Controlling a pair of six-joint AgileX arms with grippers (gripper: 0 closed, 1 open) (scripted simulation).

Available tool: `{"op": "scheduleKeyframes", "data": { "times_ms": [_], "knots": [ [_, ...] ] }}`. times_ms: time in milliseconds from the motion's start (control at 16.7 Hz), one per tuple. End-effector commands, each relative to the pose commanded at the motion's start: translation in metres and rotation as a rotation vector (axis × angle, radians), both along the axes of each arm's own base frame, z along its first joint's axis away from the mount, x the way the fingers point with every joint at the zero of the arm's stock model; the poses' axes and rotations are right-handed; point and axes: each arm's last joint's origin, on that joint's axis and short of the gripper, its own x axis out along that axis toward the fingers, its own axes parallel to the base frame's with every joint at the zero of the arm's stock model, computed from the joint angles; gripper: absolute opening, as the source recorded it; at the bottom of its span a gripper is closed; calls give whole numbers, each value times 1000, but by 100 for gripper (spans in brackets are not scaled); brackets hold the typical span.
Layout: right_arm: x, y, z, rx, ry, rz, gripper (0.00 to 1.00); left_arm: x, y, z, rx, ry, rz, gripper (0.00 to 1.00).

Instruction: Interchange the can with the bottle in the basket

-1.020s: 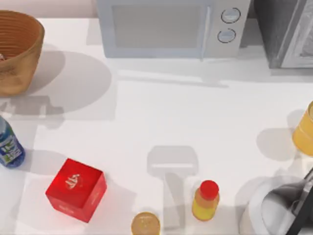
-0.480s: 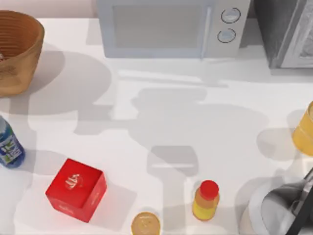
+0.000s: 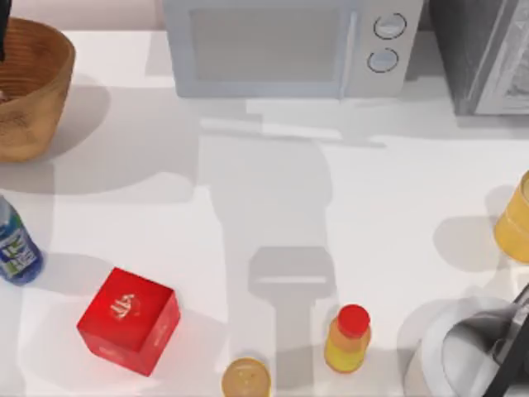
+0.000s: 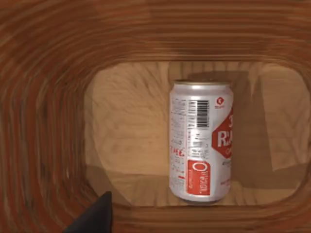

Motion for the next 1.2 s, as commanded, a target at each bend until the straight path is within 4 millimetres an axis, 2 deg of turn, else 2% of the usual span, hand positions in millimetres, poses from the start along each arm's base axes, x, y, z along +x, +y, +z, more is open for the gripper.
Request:
{"op": "scheduleKeyframes", "data": {
  "times_ms": [180, 360, 960, 1200],
  "knots": [
    [0, 0, 0, 0, 0, 0, 100, 14, 5, -36, -13, 84, -7, 100],
    [0, 0, 0, 0, 0, 0, 100, 19, 6, -58, -21, 132, -11, 100],
    [0, 0, 0, 0, 0, 0, 100, 23, 5, -67, -21, 136, -13, 100],
    [0, 0, 0, 0, 0, 0, 100, 27, 5, -91, -22, 143, -12, 100]
  ]
}}
